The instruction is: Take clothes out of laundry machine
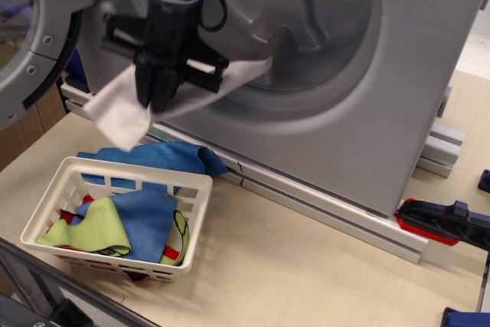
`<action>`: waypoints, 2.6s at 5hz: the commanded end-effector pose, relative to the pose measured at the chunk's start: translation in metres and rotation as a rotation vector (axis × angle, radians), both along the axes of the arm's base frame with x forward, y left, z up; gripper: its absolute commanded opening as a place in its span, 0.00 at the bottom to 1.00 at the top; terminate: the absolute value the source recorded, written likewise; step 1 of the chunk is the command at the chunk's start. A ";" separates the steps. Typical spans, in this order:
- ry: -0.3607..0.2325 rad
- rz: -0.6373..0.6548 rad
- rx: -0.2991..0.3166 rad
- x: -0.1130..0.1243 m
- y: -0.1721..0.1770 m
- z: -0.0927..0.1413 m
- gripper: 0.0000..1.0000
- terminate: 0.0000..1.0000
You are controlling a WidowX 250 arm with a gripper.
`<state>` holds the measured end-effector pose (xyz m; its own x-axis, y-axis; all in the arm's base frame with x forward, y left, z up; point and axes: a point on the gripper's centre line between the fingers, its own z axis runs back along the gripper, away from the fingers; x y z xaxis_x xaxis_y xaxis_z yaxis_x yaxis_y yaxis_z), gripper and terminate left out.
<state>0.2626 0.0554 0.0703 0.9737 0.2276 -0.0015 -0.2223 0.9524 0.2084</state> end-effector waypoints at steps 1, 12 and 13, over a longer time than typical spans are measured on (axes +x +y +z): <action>-0.056 0.040 -0.081 -0.049 -0.006 -0.022 0.00 0.00; -0.019 0.199 -0.132 -0.046 0.019 -0.037 1.00 0.00; -0.019 0.199 -0.132 -0.046 0.019 -0.037 1.00 0.00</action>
